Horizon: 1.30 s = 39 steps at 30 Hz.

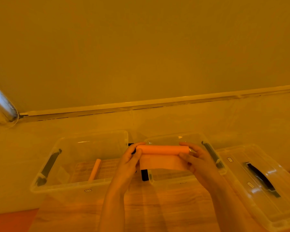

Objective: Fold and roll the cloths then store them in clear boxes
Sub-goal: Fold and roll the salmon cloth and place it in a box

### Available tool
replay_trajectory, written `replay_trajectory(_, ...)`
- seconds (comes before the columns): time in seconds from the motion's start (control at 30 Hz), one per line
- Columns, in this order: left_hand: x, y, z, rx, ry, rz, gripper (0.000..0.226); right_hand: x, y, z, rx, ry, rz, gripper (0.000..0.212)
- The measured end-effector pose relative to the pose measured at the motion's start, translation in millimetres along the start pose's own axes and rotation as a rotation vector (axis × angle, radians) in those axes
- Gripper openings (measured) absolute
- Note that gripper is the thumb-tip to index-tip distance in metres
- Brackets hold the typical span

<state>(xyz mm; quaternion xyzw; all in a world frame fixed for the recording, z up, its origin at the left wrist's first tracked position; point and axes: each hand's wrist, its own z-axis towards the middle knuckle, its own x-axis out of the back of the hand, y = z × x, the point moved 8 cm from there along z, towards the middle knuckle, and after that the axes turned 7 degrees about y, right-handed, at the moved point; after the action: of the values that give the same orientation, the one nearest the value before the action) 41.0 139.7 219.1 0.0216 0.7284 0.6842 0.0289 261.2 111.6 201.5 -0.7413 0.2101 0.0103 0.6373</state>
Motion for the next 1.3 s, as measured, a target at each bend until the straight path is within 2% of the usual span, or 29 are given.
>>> replay_trajectory(0.1, -1.1, -1.0, 1.8, 0.031, -0.019, -0.077, 0.024, -1.8, 0.8, -0.9, -0.008, -0.001, -0.003, 0.036)
replay_trajectory(0.17, -2.1, -3.0, 2.8, 0.068, -0.003, -0.113, 0.026, -1.9, 1.9, 0.0, -0.002, 0.011, -0.047, 0.025)
replay_trajectory(0.27, 1.6, -7.5, 4.4, 0.071, 0.062, -0.022, 0.027, -2.2, 4.9, 1.6, 0.003, 0.011, -0.073, 0.011)
replay_trajectory(0.4, 6.4, -10.8, 5.0, 0.058, 0.078, 0.003, 0.020, -6.5, 6.9, 1.3, -0.015, -0.020, -0.058, 0.018)
replay_trajectory(0.57, 6.6, -14.8, 6.3, 0.109, 0.074, 0.009, 0.021, -6.6, 4.1, 1.4, 0.014, -0.021, -0.104, 0.021)
replay_trajectory(0.7, 8.8, -14.8, 5.7, 0.118, 0.099, 0.007, 0.019, -7.4, 2.9, 1.5, 0.064, 0.012, -0.197, 0.016)
replay_trajectory(0.87, 12.7, -9.1, 4.1, 0.047, 0.116, 0.100, 0.018, -8.2, 0.6, 2.7, 0.105, 0.040, -0.200, 0.011)
replay_trajectory(1.2, 10.5, -12.5, 4.0, 0.135, 0.061, -0.136, 0.018, -8.0, 0.1, 3.6, 0.114, 0.071, -0.217, 0.014)
replay_trajectory(1.3, 15.4, -13.8, 0.8, 0.121, 0.099, -0.156, 0.016, -18.8, -6.7, 2.0, 0.152, 0.084, -0.258, 0.019)
